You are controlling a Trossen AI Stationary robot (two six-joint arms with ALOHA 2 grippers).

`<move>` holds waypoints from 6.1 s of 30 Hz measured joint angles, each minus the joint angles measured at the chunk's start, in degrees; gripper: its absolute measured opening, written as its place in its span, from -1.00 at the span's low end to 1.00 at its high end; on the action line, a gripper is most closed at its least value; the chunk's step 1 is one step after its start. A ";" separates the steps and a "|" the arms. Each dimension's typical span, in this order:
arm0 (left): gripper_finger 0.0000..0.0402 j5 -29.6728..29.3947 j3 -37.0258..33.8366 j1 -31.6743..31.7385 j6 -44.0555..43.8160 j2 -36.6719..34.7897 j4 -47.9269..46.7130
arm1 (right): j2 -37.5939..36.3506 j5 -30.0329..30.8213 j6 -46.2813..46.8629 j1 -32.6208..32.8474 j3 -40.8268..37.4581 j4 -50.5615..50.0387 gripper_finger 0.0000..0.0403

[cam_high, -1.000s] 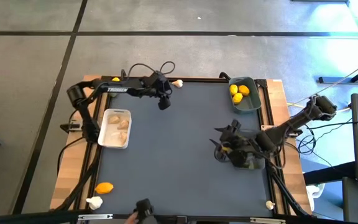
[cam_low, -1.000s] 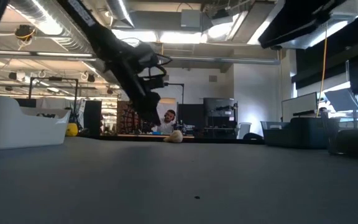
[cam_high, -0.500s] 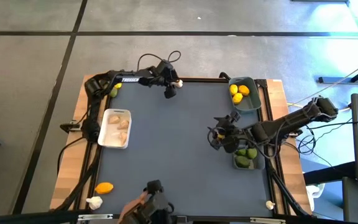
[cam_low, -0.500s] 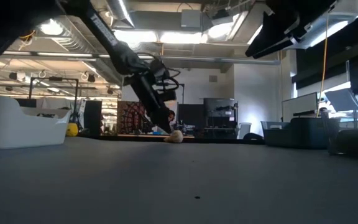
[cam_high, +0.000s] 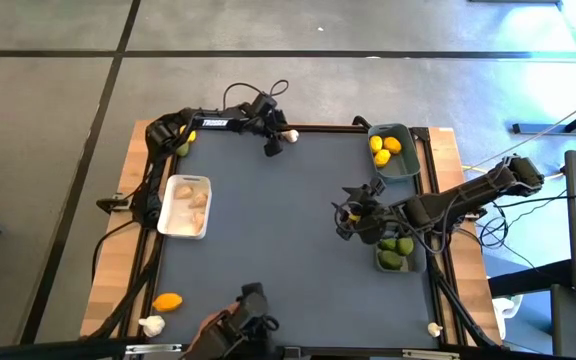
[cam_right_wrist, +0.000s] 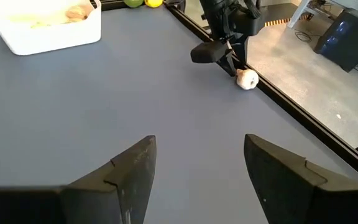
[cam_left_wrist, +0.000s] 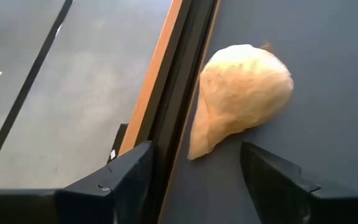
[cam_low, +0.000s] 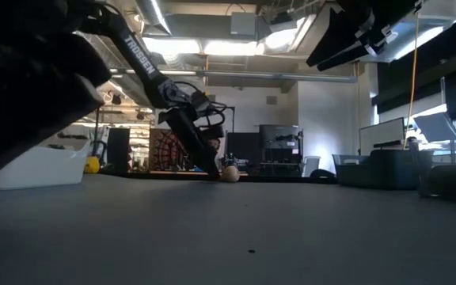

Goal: Sort produce into baskets
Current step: Put the garlic into the white bin, then put the lemon into the blue bin

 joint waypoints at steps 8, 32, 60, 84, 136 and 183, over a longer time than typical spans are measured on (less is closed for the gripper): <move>-0.14 1.20 0.05 -0.35 4.97 0.09 0.59 | 0.02 0.20 0.00 0.15 0.00 -0.06 0.20; -0.58 2.46 -0.12 -2.23 5.72 0.52 1.22 | 6.49 0.11 0.00 0.15 -0.01 0.08 0.20; -1.00 1.17 -0.09 -3.40 6.13 -5.88 -5.44 | 6.49 -0.27 -0.13 0.15 -0.04 -0.06 0.20; -1.00 -6.85 -0.09 -16.35 -0.40 -30.98 -26.17 | 6.49 -3.72 -0.04 0.15 -0.04 -0.07 0.20; -0.99 -20.94 -29.49 -57.24 -78.63 -63.08 -74.86 | 6.49 -16.83 7.82 0.20 -0.04 7.65 0.20; 0.44 -7.98 -30.85 -66.96 -78.35 -63.98 -56.26 | 9.51 -19.21 7.71 0.20 -0.02 8.94 0.20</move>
